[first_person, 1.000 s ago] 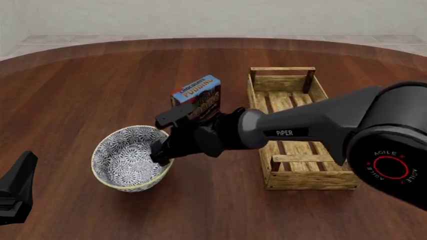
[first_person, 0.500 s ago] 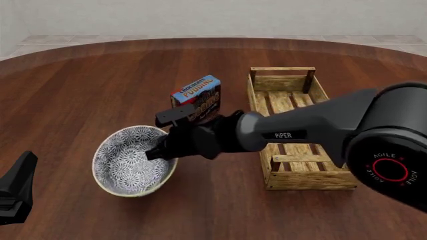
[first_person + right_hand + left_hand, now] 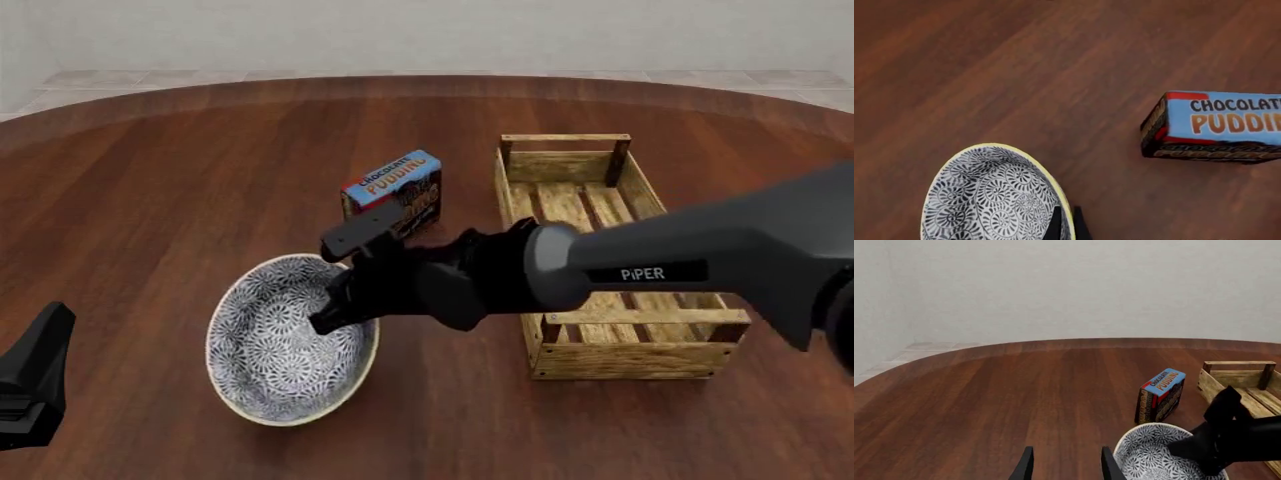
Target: Pick up the bowl on the left and put it in the tray.
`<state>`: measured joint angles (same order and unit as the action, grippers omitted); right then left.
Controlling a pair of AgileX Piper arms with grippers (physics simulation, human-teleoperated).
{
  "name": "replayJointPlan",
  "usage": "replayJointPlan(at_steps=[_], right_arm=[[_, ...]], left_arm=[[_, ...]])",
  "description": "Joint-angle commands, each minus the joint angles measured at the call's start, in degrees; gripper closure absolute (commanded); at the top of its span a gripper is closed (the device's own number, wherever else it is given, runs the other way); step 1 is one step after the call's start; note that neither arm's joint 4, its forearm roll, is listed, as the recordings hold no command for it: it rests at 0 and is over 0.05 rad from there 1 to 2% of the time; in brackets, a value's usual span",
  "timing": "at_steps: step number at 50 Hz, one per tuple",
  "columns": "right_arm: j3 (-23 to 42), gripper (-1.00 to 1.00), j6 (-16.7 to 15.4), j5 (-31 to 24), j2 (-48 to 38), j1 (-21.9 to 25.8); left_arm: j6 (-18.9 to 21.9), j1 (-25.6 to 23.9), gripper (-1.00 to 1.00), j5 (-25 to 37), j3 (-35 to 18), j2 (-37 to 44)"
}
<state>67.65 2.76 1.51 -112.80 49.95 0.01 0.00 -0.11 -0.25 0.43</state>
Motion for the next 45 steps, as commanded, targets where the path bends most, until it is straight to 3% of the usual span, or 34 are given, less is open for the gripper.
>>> replayJointPlan(at_steps=[1,45], right_arm=[[-2.78,1.0,-0.71,1.45,3.1,-0.52],[-8.43,1.0,-2.24,2.41,11.83,0.45]], left_arm=[[-0.02,0.02,-1.0,0.0,0.0,0.0],[0.0,0.0,-1.0,0.0,0.0,0.01]])
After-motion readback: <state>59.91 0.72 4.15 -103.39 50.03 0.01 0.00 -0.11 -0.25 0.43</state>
